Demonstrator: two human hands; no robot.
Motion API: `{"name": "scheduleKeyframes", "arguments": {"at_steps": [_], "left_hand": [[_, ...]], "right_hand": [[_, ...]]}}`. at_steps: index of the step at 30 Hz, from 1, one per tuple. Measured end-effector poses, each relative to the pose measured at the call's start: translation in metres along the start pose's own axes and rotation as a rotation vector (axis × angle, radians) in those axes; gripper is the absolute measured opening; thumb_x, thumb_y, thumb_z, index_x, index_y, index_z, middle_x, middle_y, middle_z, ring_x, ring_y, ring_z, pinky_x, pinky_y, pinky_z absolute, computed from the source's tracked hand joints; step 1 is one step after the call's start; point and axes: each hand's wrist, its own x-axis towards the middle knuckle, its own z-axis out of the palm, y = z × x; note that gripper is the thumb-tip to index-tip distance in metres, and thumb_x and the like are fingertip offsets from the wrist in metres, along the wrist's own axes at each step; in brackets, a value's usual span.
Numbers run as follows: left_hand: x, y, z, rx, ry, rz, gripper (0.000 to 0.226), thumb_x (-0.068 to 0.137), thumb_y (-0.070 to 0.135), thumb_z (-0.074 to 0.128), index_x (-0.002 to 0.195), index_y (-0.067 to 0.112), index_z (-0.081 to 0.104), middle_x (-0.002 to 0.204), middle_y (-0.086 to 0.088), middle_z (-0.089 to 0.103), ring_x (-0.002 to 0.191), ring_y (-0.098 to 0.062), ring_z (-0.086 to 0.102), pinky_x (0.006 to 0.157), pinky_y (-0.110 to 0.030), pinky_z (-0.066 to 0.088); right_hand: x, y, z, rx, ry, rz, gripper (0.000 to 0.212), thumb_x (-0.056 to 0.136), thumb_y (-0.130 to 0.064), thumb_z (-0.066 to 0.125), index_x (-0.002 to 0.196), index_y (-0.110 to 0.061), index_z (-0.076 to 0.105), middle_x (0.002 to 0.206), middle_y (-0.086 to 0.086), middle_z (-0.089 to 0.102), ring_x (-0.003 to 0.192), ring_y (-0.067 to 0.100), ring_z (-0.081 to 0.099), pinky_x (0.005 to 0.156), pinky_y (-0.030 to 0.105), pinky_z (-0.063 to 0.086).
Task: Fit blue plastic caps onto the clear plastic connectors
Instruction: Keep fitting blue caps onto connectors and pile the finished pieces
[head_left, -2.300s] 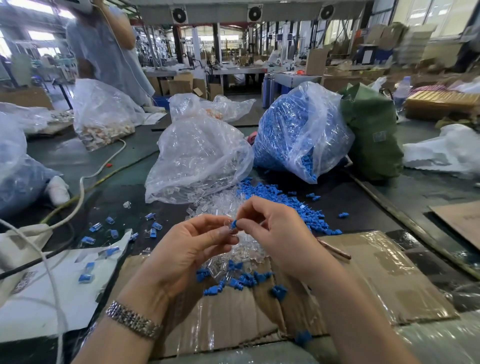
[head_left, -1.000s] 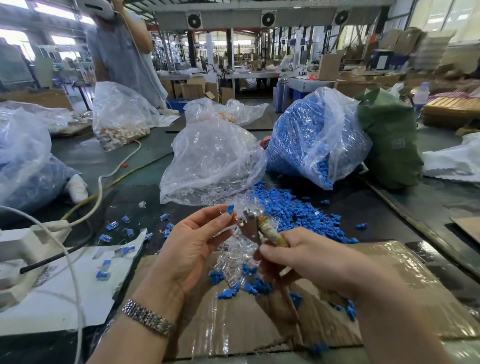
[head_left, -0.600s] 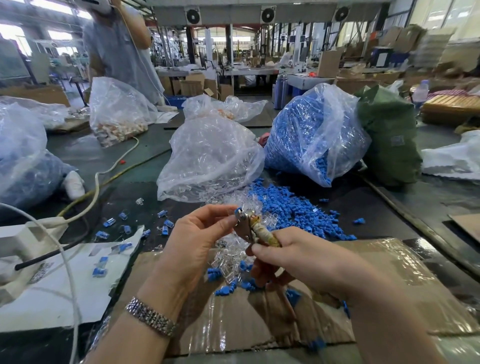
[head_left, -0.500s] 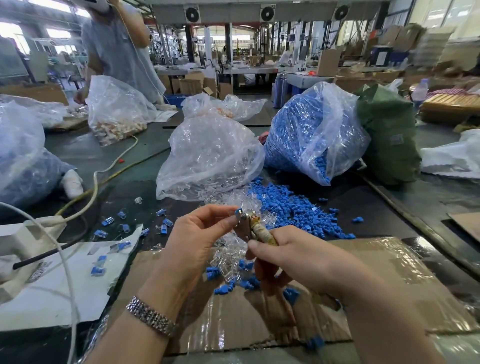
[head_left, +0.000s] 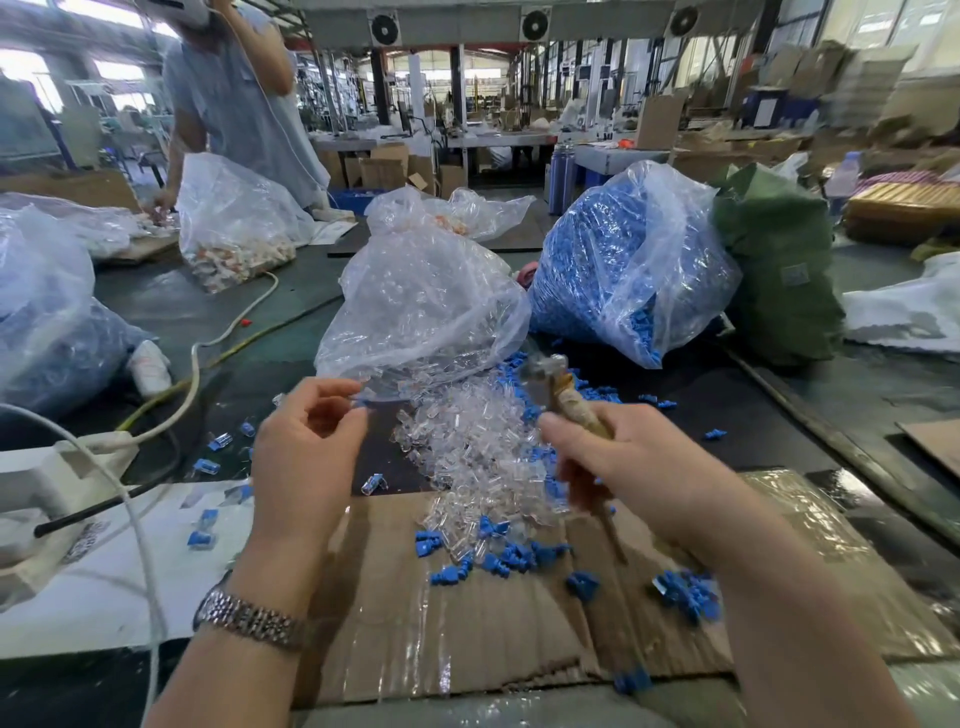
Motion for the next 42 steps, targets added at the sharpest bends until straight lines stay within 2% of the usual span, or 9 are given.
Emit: {"name": "scheduleKeyframes", "arguments": {"at_steps": [5, 11, 15, 20, 25, 28, 31, 37, 42], "left_hand": [[0.012, -0.018, -0.007, 0.714, 0.031, -0.036, 0.014, 0.087, 0.017, 0.068, 0.099, 0.023, 0.071, 0.113, -0.012, 0.054, 0.112, -0.036, 0.048, 0.095, -0.047, 0.040], [0.000, -0.020, 0.009, 0.780, -0.373, 0.011, 0.011, 0.095, 0.036, 0.065, 0.106, 0.034, 0.069, 0.106, -0.001, 0.050, 0.097, -0.023, 0.061, 0.083, -0.038, 0.054], [0.005, -0.029, 0.006, 0.853, -0.317, -0.039, 0.015, 0.099, 0.016, 0.057, 0.106, 0.022, 0.070, 0.105, -0.005, 0.050, 0.088, -0.024, 0.057, 0.078, -0.038, 0.049], [0.003, -0.028, 0.001, 0.786, -0.128, -0.050, 0.024, 0.095, 0.009, 0.057, 0.117, 0.015, 0.064, 0.111, -0.008, 0.042, 0.079, -0.018, 0.048, 0.068, -0.033, 0.041], [-0.003, -0.007, 0.017, 0.476, -0.526, 0.033, 0.018, 0.092, 0.012, 0.064, 0.096, 0.029, 0.065, 0.095, 0.006, 0.065, 0.077, -0.002, 0.060, 0.068, -0.022, 0.052], [-0.004, -0.002, 0.015, 0.365, -0.714, -0.016, 0.015, 0.089, 0.010, 0.068, 0.092, 0.025, 0.067, 0.086, 0.001, 0.070, 0.065, 0.005, 0.063, 0.056, -0.011, 0.046], [-0.005, -0.001, 0.014, 0.391, -0.747, -0.001, 0.015, 0.089, 0.013, 0.069, 0.094, 0.026, 0.065, 0.091, 0.003, 0.069, 0.067, -0.001, 0.061, 0.057, -0.011, 0.044], [-0.011, 0.000, 0.020, 0.381, -0.724, 0.019, 0.019, 0.092, 0.014, 0.067, 0.102, 0.030, 0.066, 0.098, 0.010, 0.068, 0.077, 0.003, 0.065, 0.062, -0.007, 0.048], [-0.013, 0.005, 0.019, 0.238, -0.778, 0.016, 0.019, 0.092, 0.020, 0.072, 0.107, 0.031, 0.068, 0.099, 0.011, 0.072, 0.085, 0.008, 0.065, 0.069, -0.005, 0.048]], "right_hand": [[0.012, 0.021, -0.012, -0.678, 0.324, 0.230, 0.041, 0.096, -0.057, 0.055, 0.078, -0.022, 0.045, 0.086, 0.001, 0.055, 0.080, 0.023, 0.054, 0.064, 0.036, 0.038], [0.020, 0.032, -0.009, -0.768, 0.285, 0.321, 0.040, 0.093, -0.055, 0.061, 0.084, -0.020, 0.044, 0.103, 0.006, 0.054, 0.096, 0.029, 0.055, 0.084, 0.041, 0.050], [0.022, 0.032, -0.003, -0.800, 0.263, 0.356, 0.040, 0.091, -0.056, 0.063, 0.097, -0.019, 0.050, 0.108, 0.007, 0.057, 0.101, 0.029, 0.057, 0.089, 0.043, 0.050], [0.023, 0.030, 0.000, -0.789, 0.234, 0.368, 0.045, 0.090, -0.060, 0.062, 0.105, -0.019, 0.055, 0.115, 0.007, 0.060, 0.108, 0.029, 0.056, 0.093, 0.045, 0.048], [0.020, 0.023, 0.000, -0.773, 0.261, 0.271, 0.043, 0.091, -0.052, 0.068, 0.120, -0.023, 0.054, 0.127, 0.005, 0.050, 0.122, 0.029, 0.046, 0.100, 0.047, 0.043], [0.017, 0.018, -0.003, -0.674, 0.186, 0.109, 0.010, 0.091, -0.032, 0.071, 0.089, -0.031, 0.062, 0.101, -0.012, 0.061, 0.106, 0.017, 0.057, 0.096, 0.044, 0.045], [0.014, 0.015, 0.002, -0.643, 0.079, 0.060, 0.014, 0.090, -0.031, 0.071, 0.078, -0.032, 0.063, 0.085, -0.013, 0.065, 0.093, 0.013, 0.061, 0.097, 0.042, 0.047], [0.018, 0.014, 0.016, -0.809, 0.050, 0.045, 0.021, 0.099, -0.025, 0.060, 0.116, -0.036, 0.065, 0.113, -0.006, 0.064, 0.117, 0.019, 0.050, 0.102, 0.045, 0.038], [0.020, 0.017, 0.018, -0.832, 0.034, 0.070, 0.010, 0.098, -0.038, 0.062, 0.104, -0.032, 0.068, 0.109, -0.004, 0.057, 0.116, 0.021, 0.053, 0.102, 0.045, 0.044]]}}
